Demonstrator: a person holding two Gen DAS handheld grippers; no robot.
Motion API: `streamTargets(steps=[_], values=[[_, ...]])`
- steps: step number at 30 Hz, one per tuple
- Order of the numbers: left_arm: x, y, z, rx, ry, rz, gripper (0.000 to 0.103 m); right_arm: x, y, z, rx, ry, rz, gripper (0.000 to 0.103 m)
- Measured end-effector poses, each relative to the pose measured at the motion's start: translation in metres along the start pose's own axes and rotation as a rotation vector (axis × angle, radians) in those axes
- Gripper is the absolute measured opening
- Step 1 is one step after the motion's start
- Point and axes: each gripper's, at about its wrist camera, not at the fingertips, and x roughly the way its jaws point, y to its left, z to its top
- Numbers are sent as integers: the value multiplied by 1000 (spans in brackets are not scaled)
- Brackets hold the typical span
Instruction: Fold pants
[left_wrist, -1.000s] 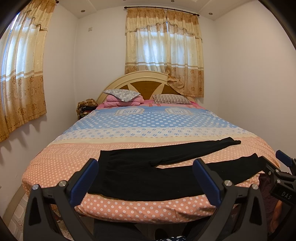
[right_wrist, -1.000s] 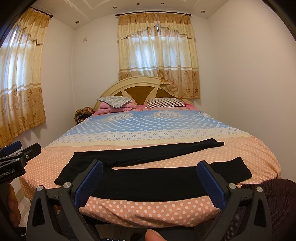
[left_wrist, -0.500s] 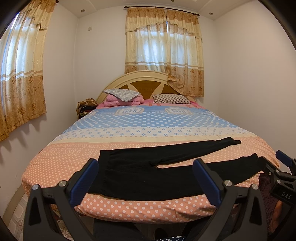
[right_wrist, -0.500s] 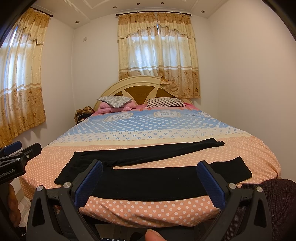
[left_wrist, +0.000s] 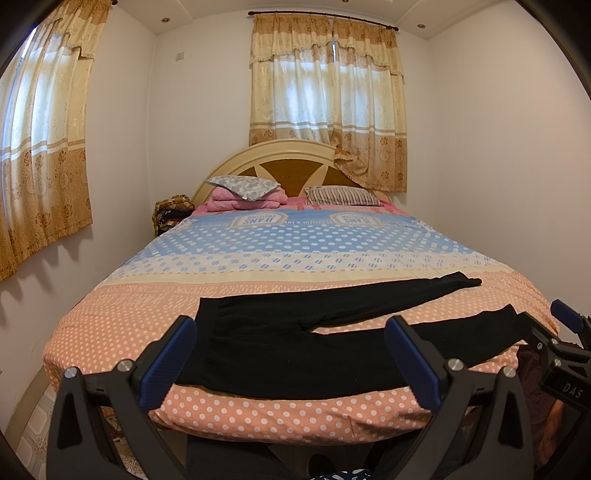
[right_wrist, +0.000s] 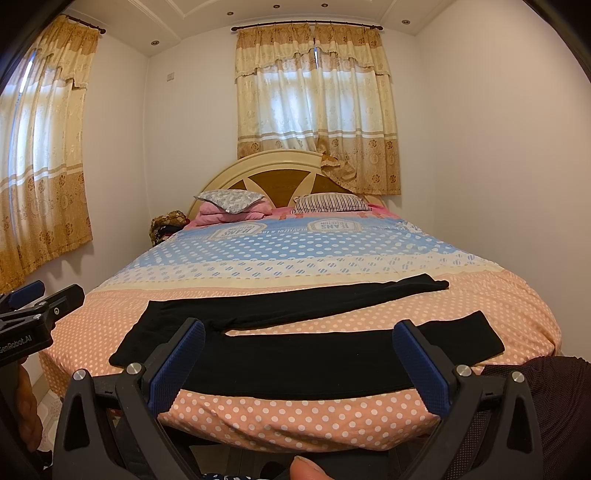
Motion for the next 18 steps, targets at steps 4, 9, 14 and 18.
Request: streamTargets(steps=[4,9,14,18], values=[[0,0,0,1,0,0,103,1,0,-1,-1,3,1,102],[2,-1,-3,1,5,-1,103,1,0,-1,-1,7,1,102],[12,6,-13,1,10,1,103,4,0,-1,-5,16,5,102],[12,6,-14,3,14,1,103,6,1,-1,-9,28,11,102]])
